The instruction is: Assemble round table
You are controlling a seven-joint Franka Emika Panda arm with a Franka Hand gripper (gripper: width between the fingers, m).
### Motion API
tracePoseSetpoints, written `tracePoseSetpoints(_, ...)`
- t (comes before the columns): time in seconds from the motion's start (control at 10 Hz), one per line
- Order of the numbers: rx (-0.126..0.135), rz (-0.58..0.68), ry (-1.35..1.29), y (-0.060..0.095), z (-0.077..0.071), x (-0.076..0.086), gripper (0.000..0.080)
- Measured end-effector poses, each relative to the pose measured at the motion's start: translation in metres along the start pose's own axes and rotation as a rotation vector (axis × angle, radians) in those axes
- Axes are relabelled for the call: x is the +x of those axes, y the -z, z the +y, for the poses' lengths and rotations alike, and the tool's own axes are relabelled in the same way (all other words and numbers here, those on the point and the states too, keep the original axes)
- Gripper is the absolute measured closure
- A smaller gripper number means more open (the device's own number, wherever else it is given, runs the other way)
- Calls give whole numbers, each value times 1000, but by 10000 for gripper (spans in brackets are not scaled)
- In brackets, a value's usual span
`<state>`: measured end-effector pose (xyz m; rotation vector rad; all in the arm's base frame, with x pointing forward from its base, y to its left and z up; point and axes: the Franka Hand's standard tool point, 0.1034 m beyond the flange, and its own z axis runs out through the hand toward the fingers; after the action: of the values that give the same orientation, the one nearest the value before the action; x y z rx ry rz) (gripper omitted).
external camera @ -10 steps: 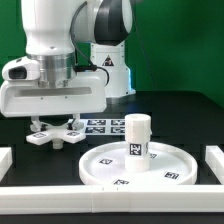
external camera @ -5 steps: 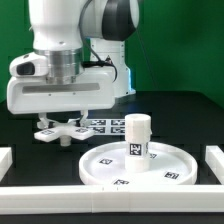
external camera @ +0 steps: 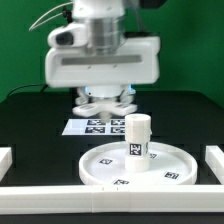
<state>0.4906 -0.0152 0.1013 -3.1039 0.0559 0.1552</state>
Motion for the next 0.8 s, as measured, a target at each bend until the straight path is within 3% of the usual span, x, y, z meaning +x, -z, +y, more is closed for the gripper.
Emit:
tracePoseSetpoints(0.1, -1, 5, 0, 4, -11, 6, 354)
tracePoseSetpoints(0.5, 0, -3, 14, 1, -8, 2, 354)
tracePoseSetpoints(0.6, 4, -13, 27, 10, -10, 7, 354)
tracePoseSetpoints(0.8, 5, 36, 57, 37, -25, 37, 354)
